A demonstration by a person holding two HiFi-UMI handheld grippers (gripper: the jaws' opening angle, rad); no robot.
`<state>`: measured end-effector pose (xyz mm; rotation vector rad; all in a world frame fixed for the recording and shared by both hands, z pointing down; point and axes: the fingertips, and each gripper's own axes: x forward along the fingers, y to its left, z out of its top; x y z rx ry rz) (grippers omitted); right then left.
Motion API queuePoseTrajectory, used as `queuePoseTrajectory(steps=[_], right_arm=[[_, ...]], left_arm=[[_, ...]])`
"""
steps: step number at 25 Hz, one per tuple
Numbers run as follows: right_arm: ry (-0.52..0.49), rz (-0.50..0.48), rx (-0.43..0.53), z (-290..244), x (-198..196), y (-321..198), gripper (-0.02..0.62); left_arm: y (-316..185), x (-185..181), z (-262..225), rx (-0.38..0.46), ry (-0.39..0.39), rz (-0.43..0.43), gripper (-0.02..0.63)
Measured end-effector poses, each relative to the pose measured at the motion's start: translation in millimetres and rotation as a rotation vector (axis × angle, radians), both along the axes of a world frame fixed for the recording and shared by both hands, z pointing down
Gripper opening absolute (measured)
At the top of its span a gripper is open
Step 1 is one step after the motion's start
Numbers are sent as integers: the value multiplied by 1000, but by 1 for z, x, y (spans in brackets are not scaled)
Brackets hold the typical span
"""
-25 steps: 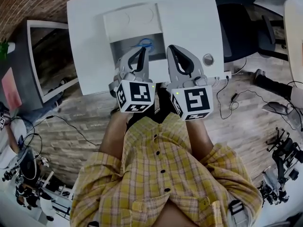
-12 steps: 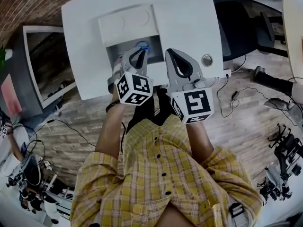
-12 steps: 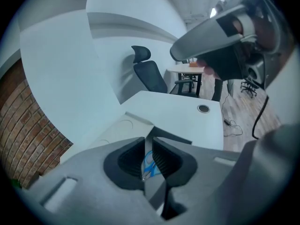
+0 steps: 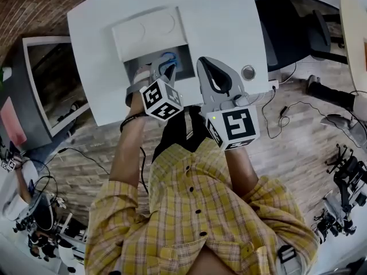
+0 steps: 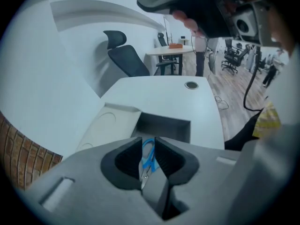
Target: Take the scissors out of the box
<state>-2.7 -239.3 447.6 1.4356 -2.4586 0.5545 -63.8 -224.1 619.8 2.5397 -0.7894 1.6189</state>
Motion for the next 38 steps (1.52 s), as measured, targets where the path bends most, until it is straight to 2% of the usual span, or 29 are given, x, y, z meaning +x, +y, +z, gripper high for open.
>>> queuePoseTrajectory(steps=[7, 12, 23, 30, 34, 38], right_arm=[[17, -16, -2, 6, -2, -4, 6], [19, 0, -10, 12, 3, -12, 6], [30, 4, -21, 16, -2, -17, 6], [34, 7, -35, 21, -3, -19, 6], [35, 11, -34, 20, -5, -18, 6], [32, 10, -23, 14, -2, -17, 6]], left_arm=[[4, 3, 34, -97, -82, 130, 77], [2, 6, 53, -157, -102, 179, 87], [4, 3, 75, -220, -134, 232, 87], [7, 1, 84, -238, -153, 239, 80], [6, 1, 83, -192, -199, 287, 81], [8, 1, 74, -141, -156, 219, 81]])
